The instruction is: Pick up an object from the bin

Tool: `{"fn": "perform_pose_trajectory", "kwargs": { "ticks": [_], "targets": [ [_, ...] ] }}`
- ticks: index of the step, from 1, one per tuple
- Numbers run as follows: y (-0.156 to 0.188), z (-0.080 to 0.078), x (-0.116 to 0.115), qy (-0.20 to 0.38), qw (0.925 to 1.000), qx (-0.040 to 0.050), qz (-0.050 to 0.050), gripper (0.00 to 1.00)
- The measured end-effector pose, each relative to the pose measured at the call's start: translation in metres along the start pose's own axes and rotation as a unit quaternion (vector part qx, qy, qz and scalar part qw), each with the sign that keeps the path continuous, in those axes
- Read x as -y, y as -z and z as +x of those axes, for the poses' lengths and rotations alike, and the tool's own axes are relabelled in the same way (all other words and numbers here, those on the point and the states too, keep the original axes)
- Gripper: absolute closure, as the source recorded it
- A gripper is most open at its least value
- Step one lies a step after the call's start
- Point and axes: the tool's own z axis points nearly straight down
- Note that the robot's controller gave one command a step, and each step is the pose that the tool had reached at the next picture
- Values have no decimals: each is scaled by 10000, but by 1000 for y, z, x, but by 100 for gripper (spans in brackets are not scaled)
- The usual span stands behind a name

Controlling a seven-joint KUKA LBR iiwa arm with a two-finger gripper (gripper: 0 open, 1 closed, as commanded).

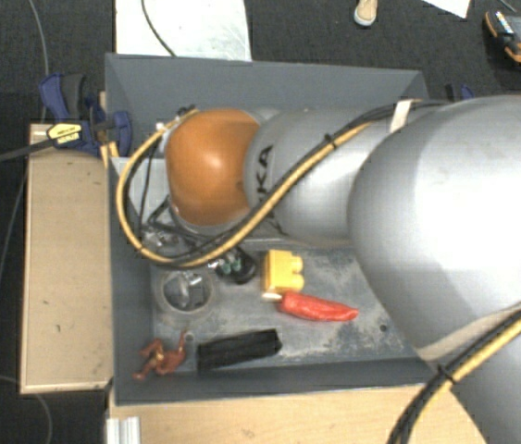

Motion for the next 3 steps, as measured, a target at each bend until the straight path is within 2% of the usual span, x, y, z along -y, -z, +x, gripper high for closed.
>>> {"fn": "perform_pose_trajectory", "kwargs": {
  "ticks": [1,2,3],
  "targets": [
    [3,-2,2,-1814,9834,-73,3,100],
    [3,-2,2,-1822,9832,-73,3,100],
    [38,0,2,-1825,9831,-124,7,100]
  ]
}}
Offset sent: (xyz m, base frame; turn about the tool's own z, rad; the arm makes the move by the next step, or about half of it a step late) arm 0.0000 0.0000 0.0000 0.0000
